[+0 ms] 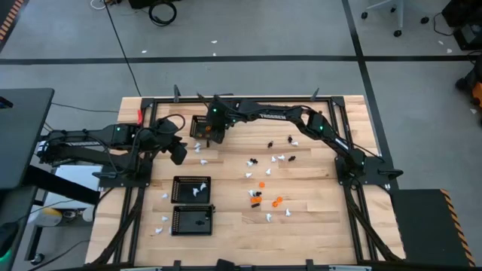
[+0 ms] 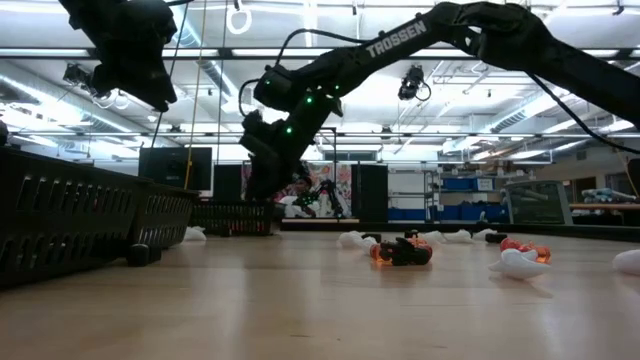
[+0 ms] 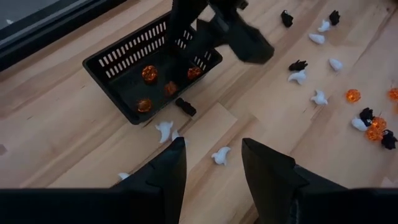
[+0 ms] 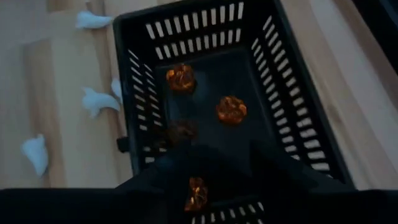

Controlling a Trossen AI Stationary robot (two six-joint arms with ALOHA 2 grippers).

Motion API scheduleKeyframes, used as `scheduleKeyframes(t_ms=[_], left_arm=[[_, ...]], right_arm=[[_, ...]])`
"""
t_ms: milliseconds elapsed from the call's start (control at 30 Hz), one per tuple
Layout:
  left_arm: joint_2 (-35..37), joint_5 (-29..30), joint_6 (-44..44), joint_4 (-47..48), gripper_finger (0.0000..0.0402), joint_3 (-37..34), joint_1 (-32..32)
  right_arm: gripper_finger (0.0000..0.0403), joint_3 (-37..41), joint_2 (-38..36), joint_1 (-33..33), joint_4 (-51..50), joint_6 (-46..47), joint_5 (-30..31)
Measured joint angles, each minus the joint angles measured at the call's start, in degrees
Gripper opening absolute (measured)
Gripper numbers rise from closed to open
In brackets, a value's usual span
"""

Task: Sort Halloween decoration
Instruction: Put the white toy into the middle black bin

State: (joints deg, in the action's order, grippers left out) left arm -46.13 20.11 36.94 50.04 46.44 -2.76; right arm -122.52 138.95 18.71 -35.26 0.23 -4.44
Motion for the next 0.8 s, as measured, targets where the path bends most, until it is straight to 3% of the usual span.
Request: scheduleKeyframes(t_ms=[333, 567, 800], left_arm=[[0.00, -0.90, -0.08, 1.23, 0.0162, 0.00, 0.02], [0.00, -0.91, -0.32, 1.36, 0.0162, 0.00, 0.02], [0.00, -0.93, -0.30, 1.36, 0.0162, 0.00, 0.13]], right_arm=[[0.0165, -0.07, -7.22, -0.84, -7.41, -2.19, 0.49], [0.0165, 0.00, -7.86, -5.10, -18.50, -3.74, 2.49], [0.0154, -0.01, -8.64, -10.32, -20.87, -3.91, 5.91]])
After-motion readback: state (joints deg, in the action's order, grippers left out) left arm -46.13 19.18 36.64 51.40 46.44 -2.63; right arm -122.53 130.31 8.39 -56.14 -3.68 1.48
